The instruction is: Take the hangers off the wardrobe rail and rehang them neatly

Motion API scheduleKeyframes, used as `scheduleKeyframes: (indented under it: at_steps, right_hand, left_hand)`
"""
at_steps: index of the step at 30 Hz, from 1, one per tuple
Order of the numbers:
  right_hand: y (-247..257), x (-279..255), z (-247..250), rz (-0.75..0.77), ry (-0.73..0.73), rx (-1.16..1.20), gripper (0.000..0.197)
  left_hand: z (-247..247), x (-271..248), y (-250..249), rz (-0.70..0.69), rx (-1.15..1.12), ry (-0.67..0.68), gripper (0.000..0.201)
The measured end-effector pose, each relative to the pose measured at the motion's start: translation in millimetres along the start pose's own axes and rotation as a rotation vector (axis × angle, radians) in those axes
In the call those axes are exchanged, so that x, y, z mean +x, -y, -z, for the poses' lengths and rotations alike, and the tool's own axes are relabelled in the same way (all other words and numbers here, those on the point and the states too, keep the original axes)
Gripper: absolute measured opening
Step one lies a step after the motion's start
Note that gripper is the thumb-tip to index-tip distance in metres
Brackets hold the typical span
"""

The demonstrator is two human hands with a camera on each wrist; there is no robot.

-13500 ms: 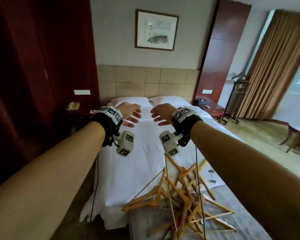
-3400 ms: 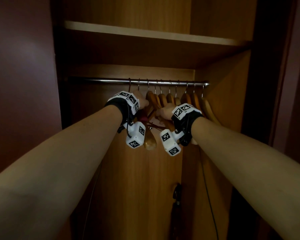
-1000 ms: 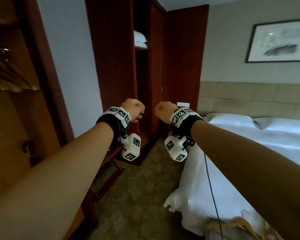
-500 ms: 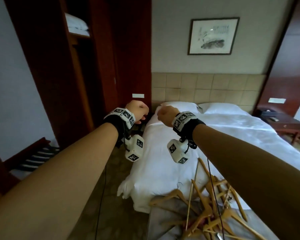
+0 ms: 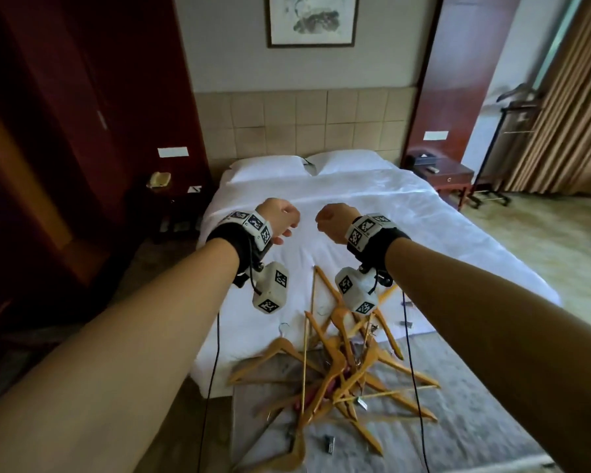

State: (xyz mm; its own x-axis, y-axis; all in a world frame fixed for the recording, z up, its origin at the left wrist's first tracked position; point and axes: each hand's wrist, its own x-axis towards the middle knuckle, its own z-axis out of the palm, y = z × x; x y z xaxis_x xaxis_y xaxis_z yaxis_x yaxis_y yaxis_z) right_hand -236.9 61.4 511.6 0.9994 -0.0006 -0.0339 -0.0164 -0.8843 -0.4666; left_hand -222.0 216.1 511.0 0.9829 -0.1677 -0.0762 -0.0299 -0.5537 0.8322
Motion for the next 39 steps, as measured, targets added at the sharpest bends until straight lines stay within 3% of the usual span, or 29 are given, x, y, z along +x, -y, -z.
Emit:
scheduleKeyframes:
  at_steps: [8,13,21,27,30,32,33,36,39]
  right_hand:
    - [-77.6,52.0,-32.6,-0.223,0.059,0.089,0.029]
    - [-128.8,68.1,-70.9,-0.342,0.119,0.167,0.028]
    - [-226.1,105.1,-149.7,-0.463,0.262,0.261,0.020]
    - [-287.1,134.8,-218.9,-0.566,0.401,0.398,0.033]
    - [-318.9,150.0,-258.2,-0.630,0.462,0.492,0.029]
    - [-335.2,153.8,-280.4,-0.655,0.517,0.546,0.015]
    - [-344.2,155.4,-291.3,-0.687,0.551,0.593,0.007]
    - [-365.8,156.2,-325.9,-0.856,0.633,0.732,0.019]
    - [-382.7,154.1,-359.6,-0.967,0.688,0.766,0.017]
  left_hand:
    - [-66.5,75.7,42.8,0.230,-0.132,0.297,0.012]
    - [-107.2,103.7,76.1,0.360,-0.193,0.383,0.008]
    - [-172.6,151.1,144.1,0.566,-0.293,0.336,0.007]
    - [-219.6,177.2,204.0,0.830,-0.400,0.188,0.011]
    - [-245.0,187.7,235.3,0.915,-0.393,0.075,0.005]
    - [-259.7,191.0,256.3,0.962,-0.402,0.007,0.006]
    - [-268.9,193.4,267.7,1.007,-0.416,-0.002,0.009]
    - [-296.3,191.9,298.4,1.127,-0.466,0.022,0.011]
    - [-319.4,187.2,324.2,1.186,-0.405,0.074,0.032]
